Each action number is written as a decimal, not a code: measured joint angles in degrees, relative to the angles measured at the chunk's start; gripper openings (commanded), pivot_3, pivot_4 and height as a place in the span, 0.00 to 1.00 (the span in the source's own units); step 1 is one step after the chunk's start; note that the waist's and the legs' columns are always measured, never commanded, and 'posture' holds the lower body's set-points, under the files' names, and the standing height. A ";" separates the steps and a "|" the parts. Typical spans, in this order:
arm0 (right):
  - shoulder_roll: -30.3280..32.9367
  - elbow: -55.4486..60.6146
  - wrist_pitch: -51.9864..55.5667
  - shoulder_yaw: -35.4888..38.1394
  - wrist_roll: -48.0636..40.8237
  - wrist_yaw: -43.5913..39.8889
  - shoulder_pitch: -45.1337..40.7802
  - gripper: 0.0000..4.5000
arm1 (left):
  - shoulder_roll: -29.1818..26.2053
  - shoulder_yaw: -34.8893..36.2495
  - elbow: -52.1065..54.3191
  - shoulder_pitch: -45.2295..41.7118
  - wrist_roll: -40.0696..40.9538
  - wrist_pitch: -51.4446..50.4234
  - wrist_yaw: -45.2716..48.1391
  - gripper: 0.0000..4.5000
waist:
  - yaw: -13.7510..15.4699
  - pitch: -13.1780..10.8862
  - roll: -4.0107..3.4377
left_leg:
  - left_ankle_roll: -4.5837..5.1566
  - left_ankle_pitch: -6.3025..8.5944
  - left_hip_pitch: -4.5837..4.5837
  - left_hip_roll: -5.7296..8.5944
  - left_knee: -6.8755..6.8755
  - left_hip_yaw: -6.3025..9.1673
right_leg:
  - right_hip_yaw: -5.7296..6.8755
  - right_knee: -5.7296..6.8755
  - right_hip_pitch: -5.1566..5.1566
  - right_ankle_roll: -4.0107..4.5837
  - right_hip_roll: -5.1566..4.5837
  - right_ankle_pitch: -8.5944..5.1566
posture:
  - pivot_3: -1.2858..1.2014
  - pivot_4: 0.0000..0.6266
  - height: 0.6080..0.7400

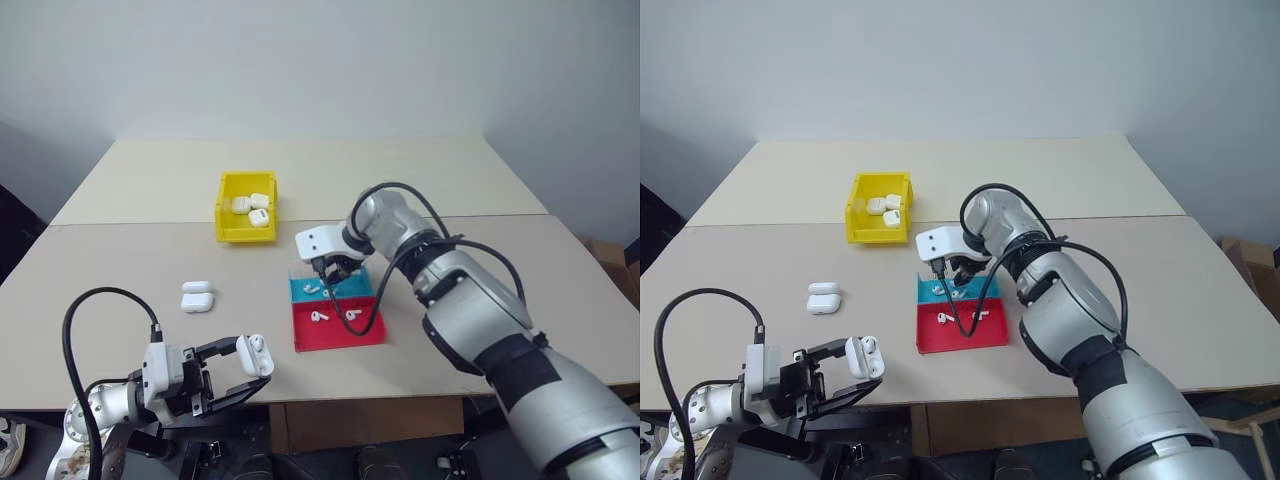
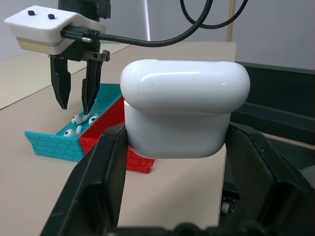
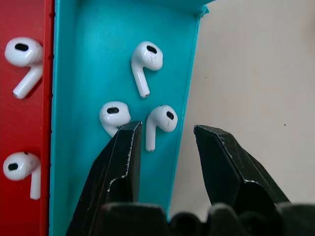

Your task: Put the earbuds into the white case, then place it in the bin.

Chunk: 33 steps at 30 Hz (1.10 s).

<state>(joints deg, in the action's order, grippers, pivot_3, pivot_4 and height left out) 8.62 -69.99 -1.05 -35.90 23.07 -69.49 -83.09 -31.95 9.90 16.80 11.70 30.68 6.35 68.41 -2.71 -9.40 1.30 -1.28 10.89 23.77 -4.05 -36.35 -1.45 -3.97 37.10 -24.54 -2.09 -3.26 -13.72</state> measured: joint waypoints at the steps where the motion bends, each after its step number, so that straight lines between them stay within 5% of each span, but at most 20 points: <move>1: -0.26 -0.29 0.00 0.30 0.28 0.27 0.00 0.47 | -0.02 -0.03 -0.01 -0.10 -0.15 0.04 0.00 0.61 | 0.00 0.00 0.00 | 0.00 0.00 0.00 0.00 0.00 0.00 | 0.00 0.00 0.00 0.00 0.00 0.00 | 0.52 0.24 1.00; 33: -2.47 -3.63 1.61 2.68 4.84 3.73 0.64 0.47 | -0.34 -0.75 -0.60 -1.41 -1.51 1.28 -0.32 0.61 | -0.11 0.00 0.00 | 0.00 0.00 0.00 0.00 0.01 0.00 | 0.00 0.01 0.00 0.00 0.01 0.00 | 0.52 0.24 1.00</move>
<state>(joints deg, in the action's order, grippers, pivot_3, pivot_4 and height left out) 6.15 -73.63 0.56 -33.22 27.91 -65.76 -82.45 -32.29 9.15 16.20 10.29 29.17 7.64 68.09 -2.81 -9.40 1.29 -1.28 10.89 23.77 -4.05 -36.34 -1.45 -3.97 37.11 -24.53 -2.10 -3.26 -13.72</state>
